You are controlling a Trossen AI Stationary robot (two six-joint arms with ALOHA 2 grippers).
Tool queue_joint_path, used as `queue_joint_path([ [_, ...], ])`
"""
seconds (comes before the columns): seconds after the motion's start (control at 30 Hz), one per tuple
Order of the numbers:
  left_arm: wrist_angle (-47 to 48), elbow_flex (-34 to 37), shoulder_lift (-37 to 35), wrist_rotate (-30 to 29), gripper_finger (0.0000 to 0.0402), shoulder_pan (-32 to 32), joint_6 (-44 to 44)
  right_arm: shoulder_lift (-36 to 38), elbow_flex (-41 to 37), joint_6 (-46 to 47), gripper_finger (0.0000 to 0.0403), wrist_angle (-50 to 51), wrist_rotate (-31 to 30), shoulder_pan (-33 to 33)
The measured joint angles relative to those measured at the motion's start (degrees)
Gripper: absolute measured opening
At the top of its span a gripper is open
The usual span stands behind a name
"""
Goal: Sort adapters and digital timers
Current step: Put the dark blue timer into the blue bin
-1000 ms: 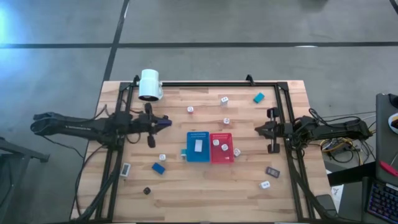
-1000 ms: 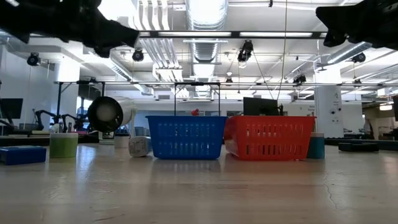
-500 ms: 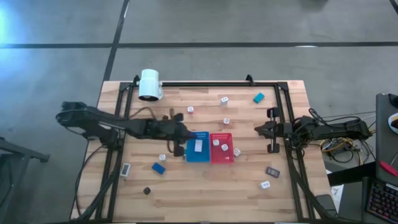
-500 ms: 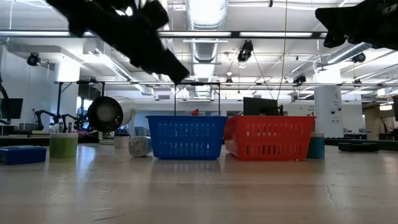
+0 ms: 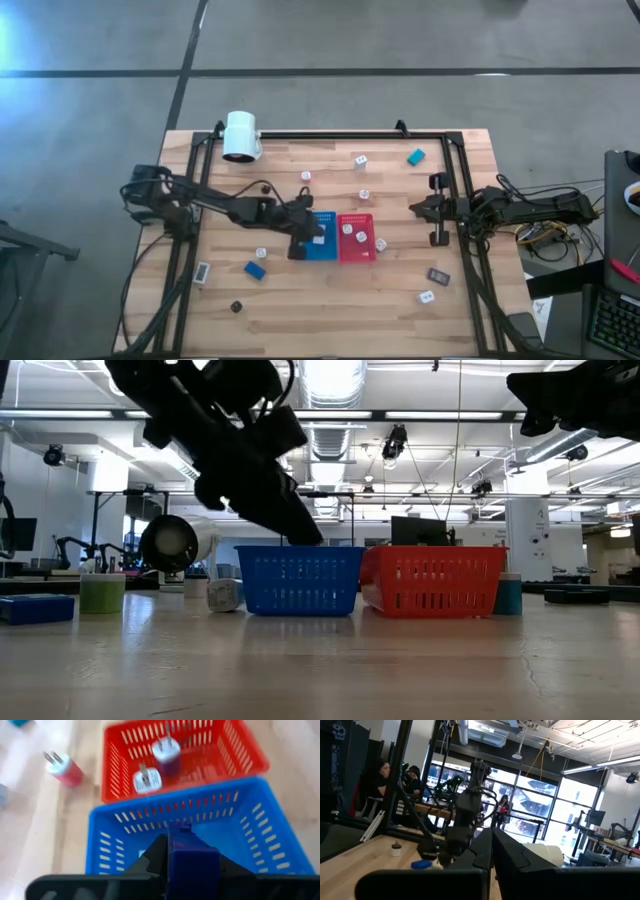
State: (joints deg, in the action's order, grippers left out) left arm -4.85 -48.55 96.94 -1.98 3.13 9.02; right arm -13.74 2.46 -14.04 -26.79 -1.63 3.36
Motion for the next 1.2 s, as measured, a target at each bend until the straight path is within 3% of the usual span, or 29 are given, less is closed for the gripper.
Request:
queue_joint_path([
  [0.33, 6.68, -6.12, 5.53, 1.14, 0.0050, -0.08, 0.71, -0.18, 0.00, -0.09, 0.0008, -0.12, 0.02, -0.02],
  [0.7, 27.59, -20.87, 11.52, 1.14, 0.0050, -2.00, 1.50, -0.59, 0.00, 0.09, 0.0008, -0.16, 0.02, -0.02],
  [1.2, 33.37, -27.50, 18.09, 1.14, 0.0064, -3.12, 1.26, -0.65, 0.00, 0.09, 0.0008, -0.15, 0.07, 0.00],
])
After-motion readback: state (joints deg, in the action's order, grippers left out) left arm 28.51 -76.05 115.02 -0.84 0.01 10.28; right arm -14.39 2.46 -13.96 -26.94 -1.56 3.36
